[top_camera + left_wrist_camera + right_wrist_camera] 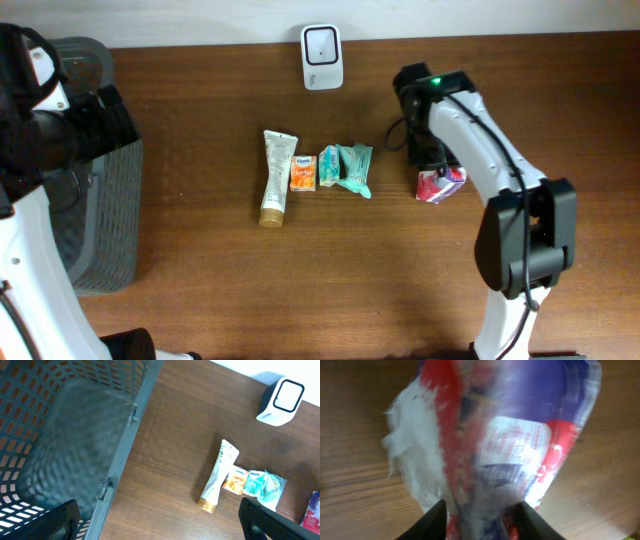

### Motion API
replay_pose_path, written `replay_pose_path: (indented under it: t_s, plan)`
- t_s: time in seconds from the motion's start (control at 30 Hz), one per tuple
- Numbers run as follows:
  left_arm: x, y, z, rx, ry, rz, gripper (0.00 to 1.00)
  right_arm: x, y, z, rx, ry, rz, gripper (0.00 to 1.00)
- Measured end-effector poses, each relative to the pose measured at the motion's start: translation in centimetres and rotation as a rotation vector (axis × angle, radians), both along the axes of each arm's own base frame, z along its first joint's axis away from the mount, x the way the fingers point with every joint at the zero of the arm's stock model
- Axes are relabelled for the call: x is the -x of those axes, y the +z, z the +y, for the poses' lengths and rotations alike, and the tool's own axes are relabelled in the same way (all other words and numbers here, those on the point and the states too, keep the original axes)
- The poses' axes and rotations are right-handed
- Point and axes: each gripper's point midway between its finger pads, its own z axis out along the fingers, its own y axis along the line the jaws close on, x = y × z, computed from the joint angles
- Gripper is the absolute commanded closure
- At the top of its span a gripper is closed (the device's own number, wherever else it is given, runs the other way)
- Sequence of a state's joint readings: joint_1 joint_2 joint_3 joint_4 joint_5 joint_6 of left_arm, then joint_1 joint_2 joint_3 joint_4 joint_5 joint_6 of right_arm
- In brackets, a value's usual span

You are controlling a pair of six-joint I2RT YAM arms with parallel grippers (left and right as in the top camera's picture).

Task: Scan the item barcode
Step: 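Lower the right gripper over the pink tissue pack and grasp it, then lift the pink tissue pack to the white scanner with the right gripper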

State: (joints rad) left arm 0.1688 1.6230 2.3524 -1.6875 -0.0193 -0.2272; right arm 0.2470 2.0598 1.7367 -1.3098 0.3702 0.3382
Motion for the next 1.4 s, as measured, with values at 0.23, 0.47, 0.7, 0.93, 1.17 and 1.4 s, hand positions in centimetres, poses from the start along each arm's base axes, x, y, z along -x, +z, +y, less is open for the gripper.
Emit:
replay_pose_path:
  t_s: [0.23, 0.47, 0.7, 0.93, 1.17, 1.4]
  plan:
    - [0.0, 0.0, 0.0, 0.0, 0.0, 0.0, 0.01, 1.0, 0.4, 12.8, -0.335, 0.229, 0.025, 0.11]
    - [0.0, 0.0, 0.0, 0.0, 0.0, 0.0, 0.01, -2.9, 5.0, 3.4, -0.482, 0.101, -0.027, 0.12]
    - [0.0, 0.0, 0.0, 0.0, 0.0, 0.0, 0.01, -1.6, 4.8, 9.2, -0.541, 0.342, 0.023, 0.15]
    - [0.0, 0.0, 0.0, 0.0, 0.0, 0.001, 0.01, -1.5, -2.5, 11.1, -0.231, 0.235, -0.067, 0.42]
    - [0.0, 0.0, 0.0, 0.0, 0.0, 0.0, 0.01, 0.2, -7.2, 9.4, -0.159, 0.219, -0.058, 0.96]
    - [0.0, 0.0, 0.0, 0.0, 0.0, 0.0, 0.01, -1.2, 2.3, 10.5, -0.546, 0.234, 0.037, 0.96]
